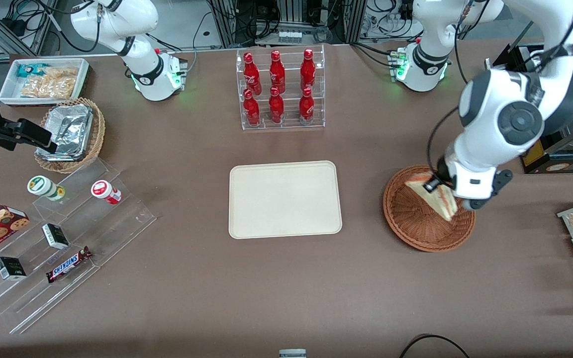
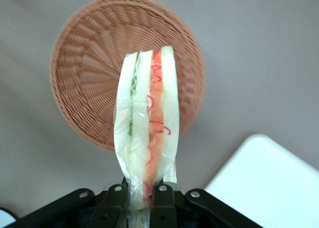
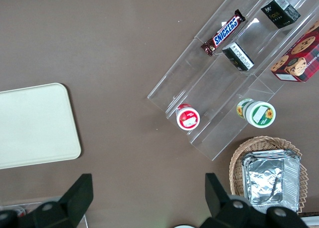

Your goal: Place sandwich from basket to tray

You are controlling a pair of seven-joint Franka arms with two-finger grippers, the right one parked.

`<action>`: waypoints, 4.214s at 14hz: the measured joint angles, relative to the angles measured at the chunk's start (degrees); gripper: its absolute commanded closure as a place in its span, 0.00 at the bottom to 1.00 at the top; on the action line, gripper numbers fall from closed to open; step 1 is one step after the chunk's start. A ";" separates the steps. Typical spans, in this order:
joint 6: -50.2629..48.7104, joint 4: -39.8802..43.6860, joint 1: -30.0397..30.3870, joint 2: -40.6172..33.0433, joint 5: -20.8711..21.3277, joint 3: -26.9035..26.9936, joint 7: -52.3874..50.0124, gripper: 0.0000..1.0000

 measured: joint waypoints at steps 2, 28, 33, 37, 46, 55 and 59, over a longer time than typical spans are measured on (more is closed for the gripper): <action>-0.77 3.24 -5.37 1.93 0.00 -0.27 -0.03 0.84; 19.02 17.81 -30.92 33.07 6.70 -0.43 1.95 0.47; 20.17 18.14 -30.98 33.61 6.95 -0.41 2.00 0.00; 17.44 19.72 -30.51 30.70 6.94 0.20 1.71 0.00; -3.05 15.06 -14.76 8.01 6.93 1.25 -0.16 0.00; -12.66 4.71 2.06 -6.63 4.39 1.38 26.41 0.00; -16.39 4.64 8.64 -9.67 2.82 1.42 38.92 0.00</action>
